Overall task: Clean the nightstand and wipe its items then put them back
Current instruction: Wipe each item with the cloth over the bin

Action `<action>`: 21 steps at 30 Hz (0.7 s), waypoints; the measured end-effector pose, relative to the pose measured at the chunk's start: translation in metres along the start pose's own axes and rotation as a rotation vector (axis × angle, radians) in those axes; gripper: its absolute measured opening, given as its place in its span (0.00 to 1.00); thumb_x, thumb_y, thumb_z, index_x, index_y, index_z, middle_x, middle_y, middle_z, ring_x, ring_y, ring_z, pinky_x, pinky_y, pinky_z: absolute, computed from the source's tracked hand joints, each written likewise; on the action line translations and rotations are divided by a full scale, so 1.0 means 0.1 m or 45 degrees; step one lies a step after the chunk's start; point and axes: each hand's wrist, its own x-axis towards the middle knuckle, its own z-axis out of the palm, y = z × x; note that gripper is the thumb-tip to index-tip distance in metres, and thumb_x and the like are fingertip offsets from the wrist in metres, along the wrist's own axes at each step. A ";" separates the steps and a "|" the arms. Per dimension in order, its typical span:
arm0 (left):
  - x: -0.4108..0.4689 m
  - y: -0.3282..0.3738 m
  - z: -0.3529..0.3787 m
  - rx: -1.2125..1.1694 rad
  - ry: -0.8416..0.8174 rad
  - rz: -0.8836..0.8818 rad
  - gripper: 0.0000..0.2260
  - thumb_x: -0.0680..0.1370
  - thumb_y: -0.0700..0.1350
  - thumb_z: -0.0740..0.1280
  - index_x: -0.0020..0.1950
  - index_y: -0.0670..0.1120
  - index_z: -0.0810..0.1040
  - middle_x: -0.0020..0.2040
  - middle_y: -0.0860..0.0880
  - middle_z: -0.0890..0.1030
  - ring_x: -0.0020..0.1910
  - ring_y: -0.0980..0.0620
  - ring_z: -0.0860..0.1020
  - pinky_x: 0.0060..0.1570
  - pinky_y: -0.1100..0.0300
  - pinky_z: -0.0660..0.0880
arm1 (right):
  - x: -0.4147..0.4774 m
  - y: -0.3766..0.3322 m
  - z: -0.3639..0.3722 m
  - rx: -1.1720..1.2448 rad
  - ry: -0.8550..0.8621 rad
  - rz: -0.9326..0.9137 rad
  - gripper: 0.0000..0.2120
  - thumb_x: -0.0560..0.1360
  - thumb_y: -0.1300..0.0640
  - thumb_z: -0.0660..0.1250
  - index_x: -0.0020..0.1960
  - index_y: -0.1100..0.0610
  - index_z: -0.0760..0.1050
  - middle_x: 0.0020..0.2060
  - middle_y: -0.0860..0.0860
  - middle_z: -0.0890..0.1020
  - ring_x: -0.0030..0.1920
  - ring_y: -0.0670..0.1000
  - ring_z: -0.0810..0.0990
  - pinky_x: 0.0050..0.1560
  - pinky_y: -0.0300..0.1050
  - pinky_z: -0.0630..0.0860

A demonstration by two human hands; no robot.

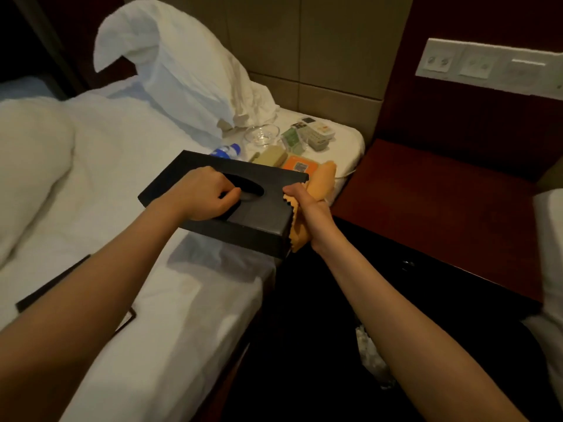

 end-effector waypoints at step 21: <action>-0.81 -0.62 0.36 0.122 -0.311 -0.414 0.20 0.81 0.49 0.55 0.33 0.43 0.73 0.33 0.47 0.72 0.37 0.54 0.68 0.34 0.63 0.62 | -0.36 0.94 0.94 0.001 0.040 0.375 0.41 0.68 0.45 0.72 0.73 0.56 0.57 0.60 0.55 0.75 0.59 0.56 0.74 0.61 0.50 0.71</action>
